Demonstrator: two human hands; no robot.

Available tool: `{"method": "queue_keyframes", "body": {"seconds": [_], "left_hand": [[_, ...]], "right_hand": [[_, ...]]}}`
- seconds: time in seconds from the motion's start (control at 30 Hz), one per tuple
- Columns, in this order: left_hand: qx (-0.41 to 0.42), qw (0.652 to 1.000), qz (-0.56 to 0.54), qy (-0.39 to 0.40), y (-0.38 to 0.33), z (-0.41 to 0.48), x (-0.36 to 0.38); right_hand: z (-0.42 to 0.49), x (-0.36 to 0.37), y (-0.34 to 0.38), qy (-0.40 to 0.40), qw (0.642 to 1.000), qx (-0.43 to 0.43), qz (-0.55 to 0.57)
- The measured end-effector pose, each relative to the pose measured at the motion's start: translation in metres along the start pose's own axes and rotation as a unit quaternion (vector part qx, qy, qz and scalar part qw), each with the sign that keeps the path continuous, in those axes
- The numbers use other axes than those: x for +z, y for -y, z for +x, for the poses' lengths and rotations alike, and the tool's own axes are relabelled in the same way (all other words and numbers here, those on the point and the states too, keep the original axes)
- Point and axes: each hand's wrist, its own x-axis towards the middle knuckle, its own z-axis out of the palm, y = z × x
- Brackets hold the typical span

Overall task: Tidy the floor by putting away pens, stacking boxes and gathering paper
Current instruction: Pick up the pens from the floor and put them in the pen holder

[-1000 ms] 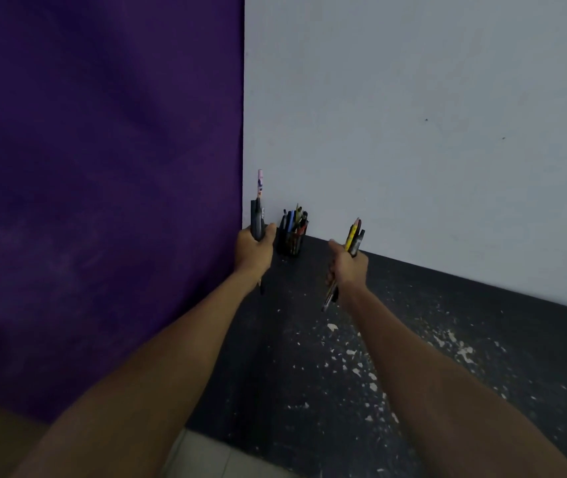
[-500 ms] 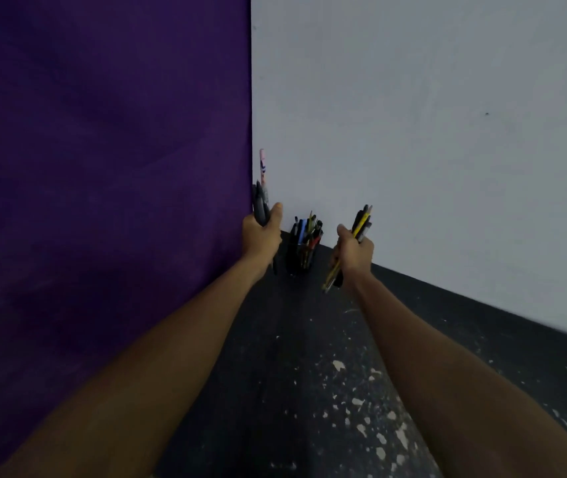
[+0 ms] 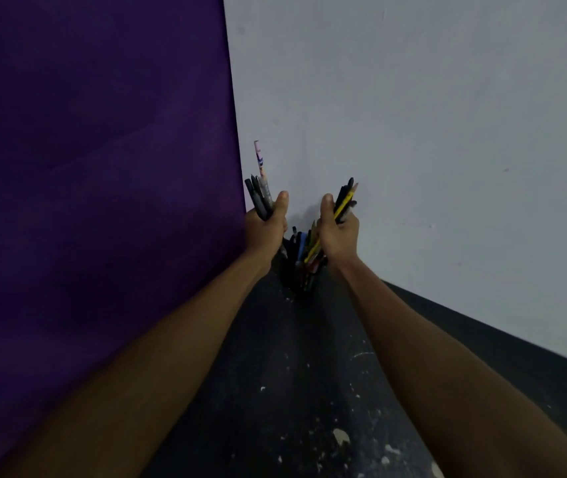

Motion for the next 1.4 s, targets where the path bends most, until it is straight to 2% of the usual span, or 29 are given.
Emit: {"method": "queue_keyframes", "body": {"seconds": [0.27,0.43,0.6,0.87,1.23,1.4], "left_hand": [[-0.027,0.999,-0.02,0.019,0.028,0.015,0.022],[-0.007,0.999,-0.031,0.034,0.041,0.017,0.026],[0.018,0.999,-0.015,0.048,0.039,0.025,0.027],[0.002,0.998,0.006,0.056,0.057,0.023,0.032],[0.021,0.993,-0.045,0.105,0.058,0.014,0.03],[0.023,0.99,0.012,0.138,0.057,0.009,0.03]], "right_hand": [[0.006,0.018,-0.026,0.021,0.999,-0.036,-0.006],[-0.003,0.026,-0.036,0.031,0.997,-0.065,-0.014],[-0.004,0.024,-0.037,0.006,0.998,-0.061,-0.001],[-0.013,0.019,-0.045,-0.008,0.994,-0.105,-0.029],[-0.016,0.019,-0.04,-0.074,0.99,-0.117,-0.014],[-0.012,0.018,-0.032,-0.092,0.986,-0.137,-0.009]]}}
